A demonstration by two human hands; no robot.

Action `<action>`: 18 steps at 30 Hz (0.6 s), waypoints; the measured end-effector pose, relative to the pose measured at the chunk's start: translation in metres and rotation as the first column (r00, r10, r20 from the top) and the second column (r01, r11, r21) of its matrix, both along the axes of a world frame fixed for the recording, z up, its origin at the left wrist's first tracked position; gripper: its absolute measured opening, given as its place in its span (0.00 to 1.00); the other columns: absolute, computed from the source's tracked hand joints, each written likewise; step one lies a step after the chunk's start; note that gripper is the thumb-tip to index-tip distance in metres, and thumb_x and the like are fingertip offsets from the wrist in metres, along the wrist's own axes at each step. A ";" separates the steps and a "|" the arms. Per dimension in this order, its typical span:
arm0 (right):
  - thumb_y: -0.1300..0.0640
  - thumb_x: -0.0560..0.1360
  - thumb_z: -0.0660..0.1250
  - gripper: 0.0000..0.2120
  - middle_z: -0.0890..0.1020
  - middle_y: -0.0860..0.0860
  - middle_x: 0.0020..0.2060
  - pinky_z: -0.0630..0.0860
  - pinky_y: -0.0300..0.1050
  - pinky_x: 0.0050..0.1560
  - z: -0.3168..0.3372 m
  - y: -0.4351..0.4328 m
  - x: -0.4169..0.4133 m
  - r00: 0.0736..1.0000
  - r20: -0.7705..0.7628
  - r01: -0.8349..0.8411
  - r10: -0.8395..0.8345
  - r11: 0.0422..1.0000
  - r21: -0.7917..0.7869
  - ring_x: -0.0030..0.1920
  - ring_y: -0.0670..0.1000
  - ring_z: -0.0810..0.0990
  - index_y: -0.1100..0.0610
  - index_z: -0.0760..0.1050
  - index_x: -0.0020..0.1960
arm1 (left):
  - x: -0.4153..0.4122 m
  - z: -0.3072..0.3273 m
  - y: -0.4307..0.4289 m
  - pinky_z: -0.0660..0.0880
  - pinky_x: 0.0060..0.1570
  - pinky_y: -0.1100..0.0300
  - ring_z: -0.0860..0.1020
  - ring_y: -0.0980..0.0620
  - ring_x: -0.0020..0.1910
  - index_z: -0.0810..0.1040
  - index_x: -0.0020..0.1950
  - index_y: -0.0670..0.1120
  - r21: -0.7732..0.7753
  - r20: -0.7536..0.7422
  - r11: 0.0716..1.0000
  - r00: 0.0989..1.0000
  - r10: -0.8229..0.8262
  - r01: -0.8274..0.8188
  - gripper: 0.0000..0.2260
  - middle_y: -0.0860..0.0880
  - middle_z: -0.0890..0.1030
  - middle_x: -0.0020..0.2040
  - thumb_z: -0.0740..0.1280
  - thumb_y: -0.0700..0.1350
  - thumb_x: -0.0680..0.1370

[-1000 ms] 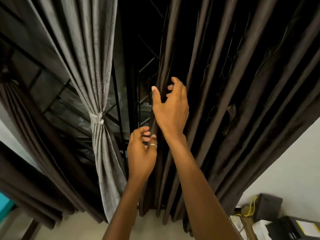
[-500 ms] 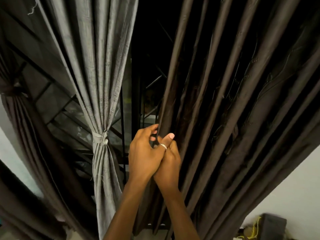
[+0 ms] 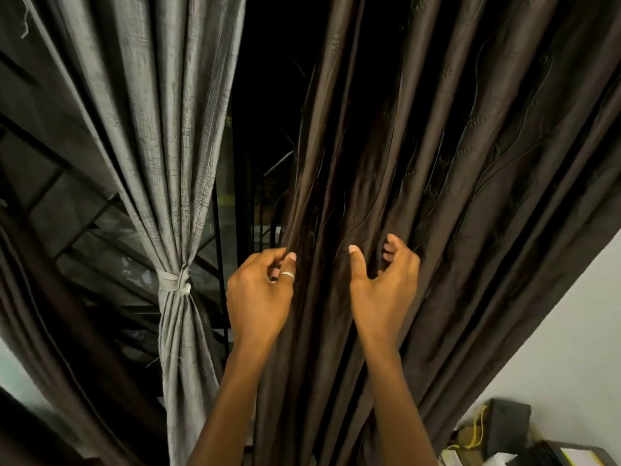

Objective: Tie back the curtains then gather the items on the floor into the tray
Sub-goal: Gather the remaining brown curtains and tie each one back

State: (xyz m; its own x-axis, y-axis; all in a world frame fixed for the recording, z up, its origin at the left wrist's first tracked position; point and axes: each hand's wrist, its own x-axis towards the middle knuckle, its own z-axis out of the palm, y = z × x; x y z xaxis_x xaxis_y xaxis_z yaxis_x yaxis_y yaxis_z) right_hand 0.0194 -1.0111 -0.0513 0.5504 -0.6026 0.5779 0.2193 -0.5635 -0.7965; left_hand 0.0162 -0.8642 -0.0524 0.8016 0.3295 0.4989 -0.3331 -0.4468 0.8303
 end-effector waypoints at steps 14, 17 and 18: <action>0.57 0.77 0.73 0.11 0.84 0.57 0.47 0.69 0.34 0.46 -0.005 -0.061 -0.007 0.986 0.032 0.161 -0.161 0.987 0.025 0.42 0.51 0.81 0.61 0.83 0.55 | 0.005 0.006 0.056 0.77 0.46 0.62 0.82 0.56 0.41 0.85 0.58 0.46 -0.046 0.042 0.984 0.984 0.173 -0.171 0.11 0.50 0.86 0.45 0.71 0.49 0.79; 0.59 0.77 0.73 0.09 0.82 0.53 0.48 0.69 0.26 0.42 -0.014 -0.029 -0.026 0.985 0.104 0.137 -0.135 0.990 -0.015 0.41 0.47 0.78 0.62 0.82 0.56 | -0.008 0.001 0.040 0.74 0.43 0.71 0.81 0.57 0.41 0.86 0.57 0.46 -0.015 0.083 0.989 0.986 0.147 -0.146 0.10 0.52 0.84 0.47 0.72 0.47 0.79; 0.60 0.77 0.73 0.10 0.81 0.52 0.49 0.71 0.26 0.42 -0.017 -0.017 -0.030 0.988 0.118 0.100 -0.096 0.995 -0.025 0.42 0.46 0.79 0.62 0.82 0.57 | -0.012 -0.001 0.032 0.73 0.43 0.74 0.81 0.58 0.41 0.86 0.57 0.46 -0.013 0.091 0.993 0.988 0.121 -0.120 0.09 0.54 0.84 0.47 0.72 0.47 0.78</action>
